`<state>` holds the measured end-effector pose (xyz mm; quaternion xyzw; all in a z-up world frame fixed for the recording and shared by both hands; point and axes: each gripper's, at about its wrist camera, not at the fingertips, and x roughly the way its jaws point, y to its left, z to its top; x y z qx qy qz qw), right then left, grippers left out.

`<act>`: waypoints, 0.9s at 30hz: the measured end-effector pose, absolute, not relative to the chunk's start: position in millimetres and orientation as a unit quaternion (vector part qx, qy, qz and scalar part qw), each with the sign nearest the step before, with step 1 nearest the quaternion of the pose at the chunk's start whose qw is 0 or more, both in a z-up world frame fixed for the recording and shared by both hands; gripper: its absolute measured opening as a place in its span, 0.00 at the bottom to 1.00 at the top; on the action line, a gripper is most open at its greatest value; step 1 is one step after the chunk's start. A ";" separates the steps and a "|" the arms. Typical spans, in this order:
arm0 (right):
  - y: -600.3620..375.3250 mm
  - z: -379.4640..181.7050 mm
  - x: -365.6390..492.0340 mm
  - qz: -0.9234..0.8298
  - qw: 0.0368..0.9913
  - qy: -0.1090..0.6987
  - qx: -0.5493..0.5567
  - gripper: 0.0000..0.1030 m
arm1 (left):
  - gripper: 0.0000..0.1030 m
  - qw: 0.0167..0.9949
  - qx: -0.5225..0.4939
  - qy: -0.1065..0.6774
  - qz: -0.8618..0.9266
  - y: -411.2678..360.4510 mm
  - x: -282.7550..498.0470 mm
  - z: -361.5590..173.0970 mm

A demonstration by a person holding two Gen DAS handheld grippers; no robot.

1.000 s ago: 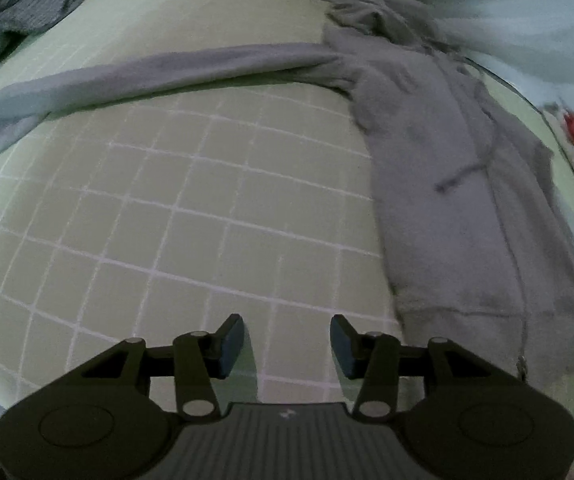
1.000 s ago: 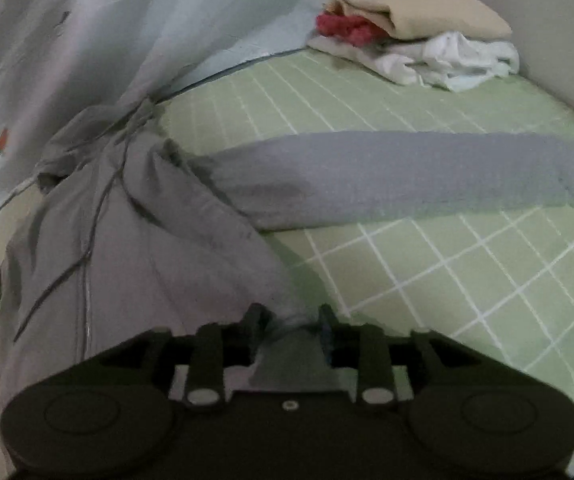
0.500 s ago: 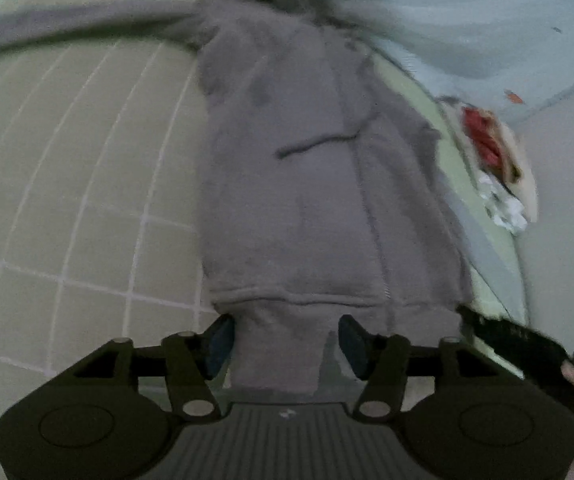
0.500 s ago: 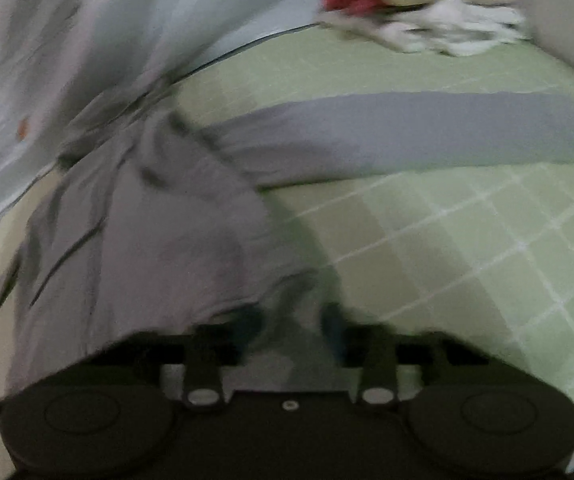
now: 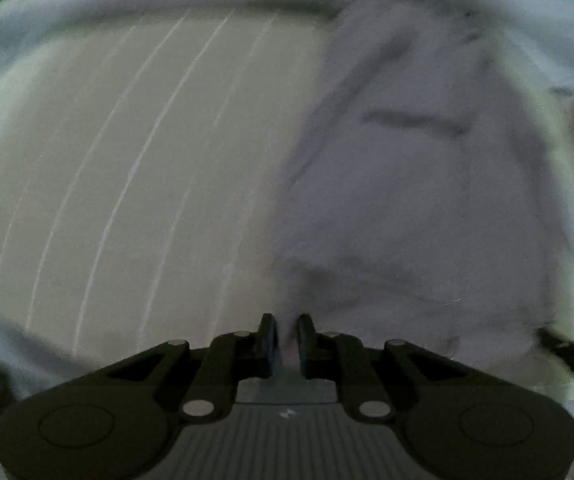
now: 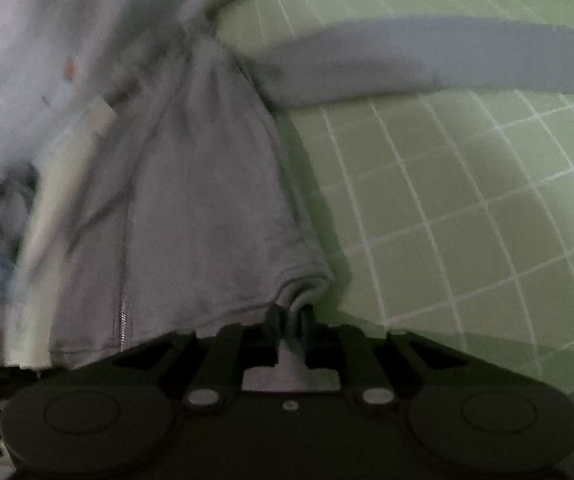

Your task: Fold clothes

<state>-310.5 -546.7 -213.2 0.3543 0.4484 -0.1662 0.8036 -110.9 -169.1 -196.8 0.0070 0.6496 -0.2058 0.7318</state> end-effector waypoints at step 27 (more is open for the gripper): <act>-733.7 -220.2 -346.4 -0.491 0.760 0.343 0.254 0.92 | 0.91 0.803 0.104 0.568 -0.148 -287.2 -56.6 -205.2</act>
